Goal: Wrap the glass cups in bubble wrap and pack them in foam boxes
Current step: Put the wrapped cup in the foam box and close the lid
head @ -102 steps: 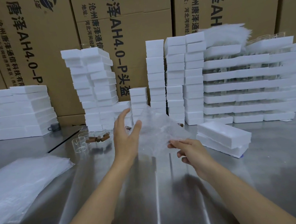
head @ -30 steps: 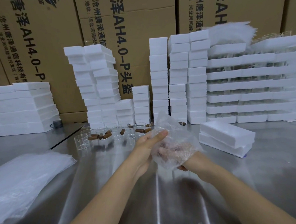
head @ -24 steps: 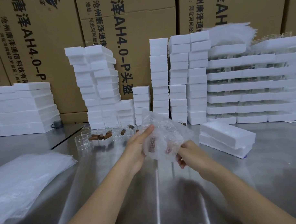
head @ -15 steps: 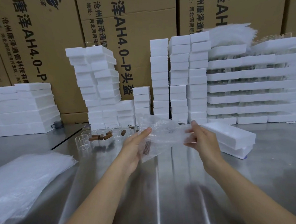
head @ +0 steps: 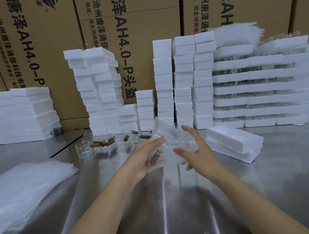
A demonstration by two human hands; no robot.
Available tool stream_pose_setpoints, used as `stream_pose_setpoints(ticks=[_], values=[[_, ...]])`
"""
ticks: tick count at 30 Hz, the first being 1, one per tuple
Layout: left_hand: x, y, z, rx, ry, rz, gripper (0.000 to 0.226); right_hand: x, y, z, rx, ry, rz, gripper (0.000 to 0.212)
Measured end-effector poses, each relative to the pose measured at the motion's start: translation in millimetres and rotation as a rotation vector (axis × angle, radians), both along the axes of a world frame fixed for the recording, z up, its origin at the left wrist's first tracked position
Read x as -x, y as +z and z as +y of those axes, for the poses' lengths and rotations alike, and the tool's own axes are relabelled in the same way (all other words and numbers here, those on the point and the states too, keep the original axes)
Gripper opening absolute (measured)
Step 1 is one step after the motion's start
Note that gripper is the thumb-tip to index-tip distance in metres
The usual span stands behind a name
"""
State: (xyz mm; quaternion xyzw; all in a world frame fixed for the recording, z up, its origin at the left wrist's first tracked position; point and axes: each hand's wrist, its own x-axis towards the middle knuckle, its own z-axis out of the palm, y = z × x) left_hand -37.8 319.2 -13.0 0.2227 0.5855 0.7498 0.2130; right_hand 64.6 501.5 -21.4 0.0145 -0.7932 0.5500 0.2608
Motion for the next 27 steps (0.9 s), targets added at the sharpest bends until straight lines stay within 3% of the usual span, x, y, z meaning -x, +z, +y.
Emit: stream_pose_setpoints(ticks=[4, 7, 10, 15, 21, 27], values=[[0, -1, 3, -0.039, -0.031, -0.008, 0.059, 2, 7, -4, 0.304, 0.053, -0.006, 0.027], [-1, 0, 2, -0.064, -0.05, -0.038, 0.047, 4, 9, -3, 0.543, 0.154, -0.024, 0.024], [-3, -1, 4, -0.045, -0.083, 0.006, 0.053, 4, 8, 0, 0.613, 0.172, -0.045, 0.026], [-3, -3, 8, -0.059, -0.165, 0.01, 0.071, 3, 9, 2, 0.651, 0.183, -0.042, 0.024], [-2, -6, 12, 0.001, -0.191, 0.046, 0.036, 3, 8, 1, 0.599, 0.221, -0.01, 0.026], [-1, -9, 14, -0.015, -0.131, 0.034, 0.033, 1, 8, -4, 0.31, 0.272, 0.048, 0.038]])
